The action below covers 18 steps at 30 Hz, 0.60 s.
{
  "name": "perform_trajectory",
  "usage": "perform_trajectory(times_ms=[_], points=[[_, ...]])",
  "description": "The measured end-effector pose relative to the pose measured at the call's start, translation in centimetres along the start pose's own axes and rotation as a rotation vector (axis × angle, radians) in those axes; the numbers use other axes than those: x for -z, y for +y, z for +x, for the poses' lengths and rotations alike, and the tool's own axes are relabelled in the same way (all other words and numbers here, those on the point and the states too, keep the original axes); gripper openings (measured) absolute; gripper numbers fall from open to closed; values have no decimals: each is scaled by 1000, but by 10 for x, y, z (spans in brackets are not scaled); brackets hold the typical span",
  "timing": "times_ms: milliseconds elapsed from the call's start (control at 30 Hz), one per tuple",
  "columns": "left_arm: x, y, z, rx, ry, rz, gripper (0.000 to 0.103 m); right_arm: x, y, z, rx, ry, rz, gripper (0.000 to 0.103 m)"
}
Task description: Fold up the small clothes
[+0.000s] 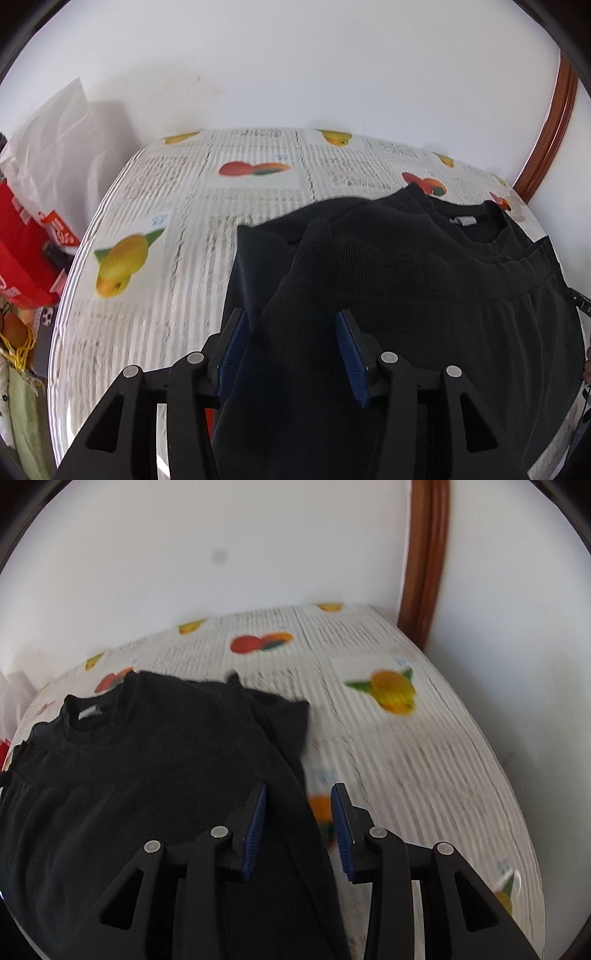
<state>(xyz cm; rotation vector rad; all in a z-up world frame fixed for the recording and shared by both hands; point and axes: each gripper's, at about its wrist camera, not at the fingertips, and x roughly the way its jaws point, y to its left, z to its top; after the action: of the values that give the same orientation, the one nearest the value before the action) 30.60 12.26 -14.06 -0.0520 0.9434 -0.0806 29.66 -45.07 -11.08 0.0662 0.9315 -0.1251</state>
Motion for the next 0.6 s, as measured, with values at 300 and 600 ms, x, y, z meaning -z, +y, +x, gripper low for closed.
perform_trajectory(times_ms=[300, 600], points=[[64, 19, -38, -90, 45, -1, 50, 43, 15, -75, 70, -73, -20, 40], [119, 38, -83, -95, 20, -30, 51, 85, 92, -113, 12, -97, -146, 40]])
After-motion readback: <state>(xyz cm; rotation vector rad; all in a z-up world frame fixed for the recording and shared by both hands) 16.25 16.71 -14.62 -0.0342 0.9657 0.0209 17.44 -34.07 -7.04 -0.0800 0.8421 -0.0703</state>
